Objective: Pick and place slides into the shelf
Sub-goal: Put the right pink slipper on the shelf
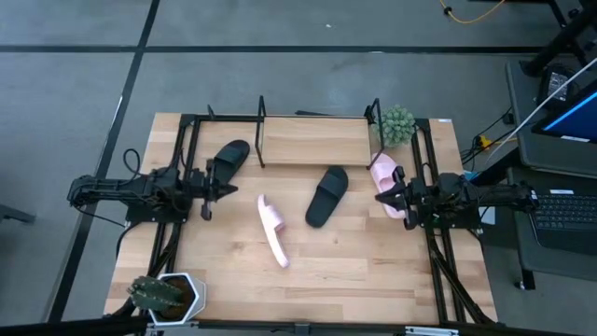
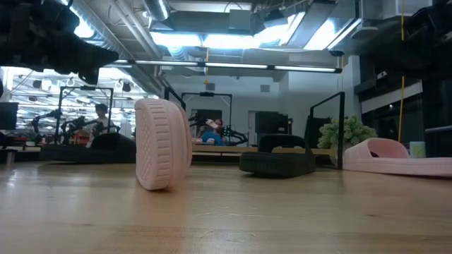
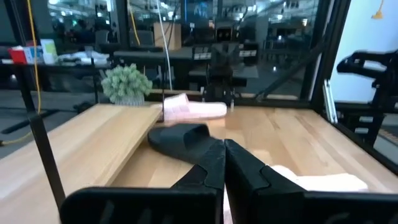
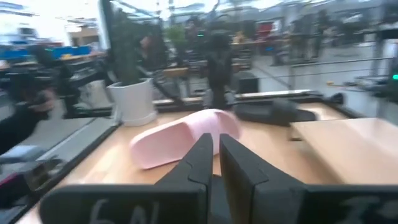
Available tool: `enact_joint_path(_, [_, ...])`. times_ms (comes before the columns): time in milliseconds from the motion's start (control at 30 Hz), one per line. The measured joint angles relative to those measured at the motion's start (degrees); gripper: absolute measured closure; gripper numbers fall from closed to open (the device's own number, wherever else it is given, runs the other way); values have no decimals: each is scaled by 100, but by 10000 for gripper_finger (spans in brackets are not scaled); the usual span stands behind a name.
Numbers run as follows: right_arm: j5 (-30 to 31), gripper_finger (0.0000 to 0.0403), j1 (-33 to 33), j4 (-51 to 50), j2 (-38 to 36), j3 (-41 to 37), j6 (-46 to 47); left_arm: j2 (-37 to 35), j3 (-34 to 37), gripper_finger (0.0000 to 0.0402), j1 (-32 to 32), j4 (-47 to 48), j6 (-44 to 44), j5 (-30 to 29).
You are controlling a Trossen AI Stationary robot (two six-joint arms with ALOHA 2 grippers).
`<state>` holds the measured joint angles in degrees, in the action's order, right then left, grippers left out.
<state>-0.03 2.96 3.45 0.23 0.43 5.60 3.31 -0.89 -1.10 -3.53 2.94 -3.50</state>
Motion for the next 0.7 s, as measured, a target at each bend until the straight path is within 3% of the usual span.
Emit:
enact_joint_path(233, [-55,370,2,427,2,21,42,1,0,401,0,-165,-29,-1])
enact_joint_path(367, [-54,372,0,420,5,347,163,0,2,401,2,-849,212,-1])
enact_joint_path(567, [-49,397,2,-294,415,1053,-133,7,-15,401,0,-1032,-43,145])
enact_joint_path(700, [196,392,2,-837,940,1476,-275,9,-17,401,-2,-1085,-236,-103])
